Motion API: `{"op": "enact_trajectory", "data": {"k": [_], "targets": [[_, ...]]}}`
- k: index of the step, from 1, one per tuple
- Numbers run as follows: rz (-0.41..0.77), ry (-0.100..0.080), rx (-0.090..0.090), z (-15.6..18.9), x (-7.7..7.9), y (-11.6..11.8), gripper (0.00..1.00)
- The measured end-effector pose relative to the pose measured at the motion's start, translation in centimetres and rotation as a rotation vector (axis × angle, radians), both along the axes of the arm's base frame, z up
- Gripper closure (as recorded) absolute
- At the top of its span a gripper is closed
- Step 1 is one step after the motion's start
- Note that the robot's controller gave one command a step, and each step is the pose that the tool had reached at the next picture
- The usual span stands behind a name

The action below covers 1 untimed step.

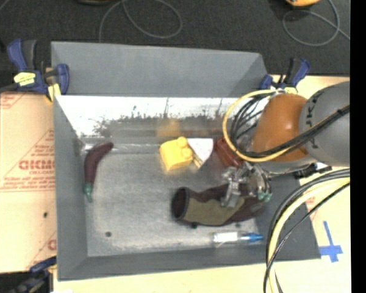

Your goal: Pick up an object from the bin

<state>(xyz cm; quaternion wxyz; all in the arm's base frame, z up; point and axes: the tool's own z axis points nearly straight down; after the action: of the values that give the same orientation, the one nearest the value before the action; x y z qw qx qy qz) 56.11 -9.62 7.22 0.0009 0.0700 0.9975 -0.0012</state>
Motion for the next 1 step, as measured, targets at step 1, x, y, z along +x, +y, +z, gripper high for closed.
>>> {"op": "enact_trajectory", "data": {"k": [1], "targets": [[0.001, 0.0, 0.0, 0.0, 0.0, 0.0, 1.0]]}}
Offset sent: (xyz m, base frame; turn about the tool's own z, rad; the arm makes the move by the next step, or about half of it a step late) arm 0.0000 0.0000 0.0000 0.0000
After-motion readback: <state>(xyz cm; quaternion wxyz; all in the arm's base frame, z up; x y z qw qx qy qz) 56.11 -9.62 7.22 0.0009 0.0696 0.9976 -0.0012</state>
